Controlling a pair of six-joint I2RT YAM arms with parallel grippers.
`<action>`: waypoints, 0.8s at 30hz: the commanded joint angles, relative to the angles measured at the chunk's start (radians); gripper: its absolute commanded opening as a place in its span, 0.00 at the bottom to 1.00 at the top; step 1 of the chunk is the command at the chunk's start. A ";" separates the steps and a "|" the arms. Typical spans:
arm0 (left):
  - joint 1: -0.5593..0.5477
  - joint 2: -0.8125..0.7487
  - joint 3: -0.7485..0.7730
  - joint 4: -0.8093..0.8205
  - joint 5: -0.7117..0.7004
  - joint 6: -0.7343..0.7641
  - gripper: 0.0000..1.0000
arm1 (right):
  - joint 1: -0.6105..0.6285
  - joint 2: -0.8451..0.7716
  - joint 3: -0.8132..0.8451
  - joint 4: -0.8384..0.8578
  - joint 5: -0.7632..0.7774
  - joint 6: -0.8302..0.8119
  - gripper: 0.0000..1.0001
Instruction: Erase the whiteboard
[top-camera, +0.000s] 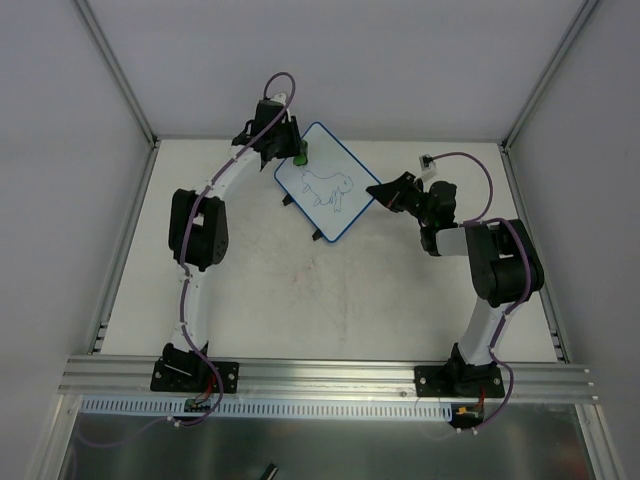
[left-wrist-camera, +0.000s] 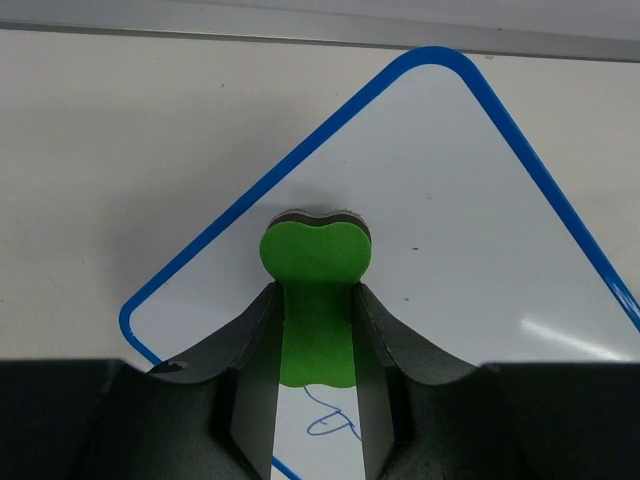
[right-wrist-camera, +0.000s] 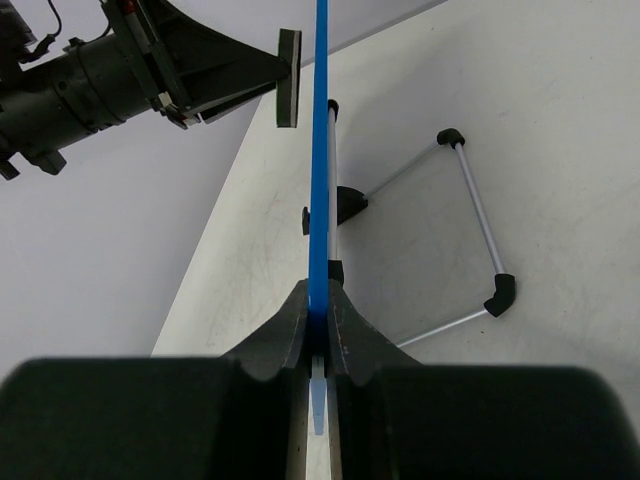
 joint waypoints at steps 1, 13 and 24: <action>-0.005 0.032 0.020 0.072 -0.042 0.029 0.00 | -0.002 -0.031 0.000 0.098 -0.023 -0.004 0.00; -0.006 0.079 0.023 0.159 0.011 0.012 0.00 | -0.002 -0.021 -0.002 0.121 -0.028 0.011 0.00; -0.024 0.079 0.011 0.191 0.122 0.023 0.00 | -0.002 -0.008 0.010 0.121 -0.038 0.023 0.00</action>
